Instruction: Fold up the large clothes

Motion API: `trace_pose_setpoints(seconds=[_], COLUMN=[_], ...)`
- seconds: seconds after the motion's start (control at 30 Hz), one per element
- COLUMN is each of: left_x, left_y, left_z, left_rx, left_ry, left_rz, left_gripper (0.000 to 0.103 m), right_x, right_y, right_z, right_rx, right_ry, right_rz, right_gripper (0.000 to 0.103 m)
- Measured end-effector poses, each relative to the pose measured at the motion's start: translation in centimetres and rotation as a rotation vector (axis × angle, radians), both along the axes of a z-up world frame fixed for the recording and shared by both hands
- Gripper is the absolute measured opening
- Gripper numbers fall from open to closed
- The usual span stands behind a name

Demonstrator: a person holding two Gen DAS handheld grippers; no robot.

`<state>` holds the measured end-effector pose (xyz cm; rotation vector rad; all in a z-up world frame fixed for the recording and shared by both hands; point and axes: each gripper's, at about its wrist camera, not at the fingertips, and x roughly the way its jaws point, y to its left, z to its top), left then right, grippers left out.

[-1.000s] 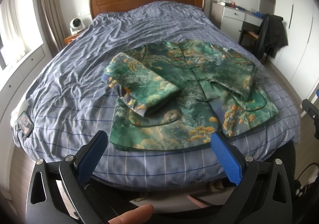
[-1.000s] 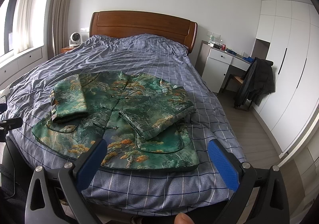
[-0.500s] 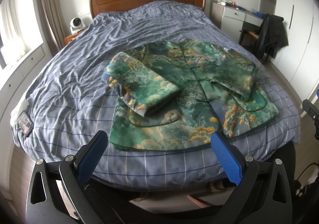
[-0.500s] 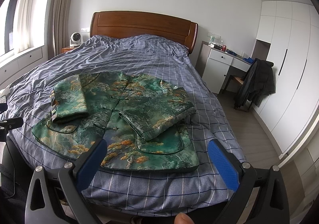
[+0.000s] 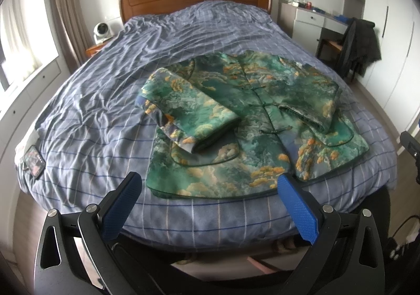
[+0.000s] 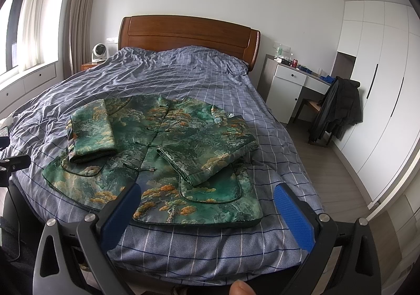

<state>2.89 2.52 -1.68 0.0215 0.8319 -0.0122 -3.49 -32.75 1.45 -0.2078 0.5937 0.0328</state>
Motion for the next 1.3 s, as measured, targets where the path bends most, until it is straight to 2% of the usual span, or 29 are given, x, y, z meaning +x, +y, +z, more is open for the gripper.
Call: trace_pose_setpoints(seconds=[0.57, 0.73, 0.83, 0.87, 0.9, 1.0, 1.17, 1.3], left_x=[1.1, 1.5, 1.6, 1.6, 1.5, 1.2, 1.3, 1.0], left_y=[-0.8, -0.4, -0.4, -0.4, -0.4, -0.4, 0.2, 0.8], left_z=[-2.0, -2.7, -2.9, -2.9, -2.9, -2.7, -2.8, -2.9], left_rx=[0.093, 0.086, 0.079, 0.079, 0.081, 0.081, 0.067, 0.079], left_ry=[0.062, 0.078, 0.081, 0.079, 0.077, 0.066, 0.078, 0.075], left_rz=[0.043, 0.059, 0.065, 0.067, 0.069, 0.076, 0.095, 0.114], left_gripper=[0.103, 0.103, 0.103, 0.103, 0.103, 0.103, 0.103, 0.103], right_x=[1.6, 3.4, 5.7, 7.3, 9.1, 14.0, 20.1, 23.2], right_y=[0.3, 0.3, 0.3, 0.5, 0.7, 1.4, 4.6, 5.0], right_z=[-1.3, -0.7, 0.0, -0.5, -1.4, -4.6, -11.7, -16.2], right_rx=[-0.035, -0.004, -0.021, -0.051, -0.068, -0.074, -0.27, -0.319], right_ry=[0.03, 0.004, -0.079, -0.075, -0.026, 0.164, 0.261, 0.33], right_rz=[0.042, 0.143, 0.228, 0.282, 0.336, 0.422, 0.501, 0.474], right_gripper=[0.103, 0.103, 0.103, 0.103, 0.103, 0.103, 0.103, 0.101])
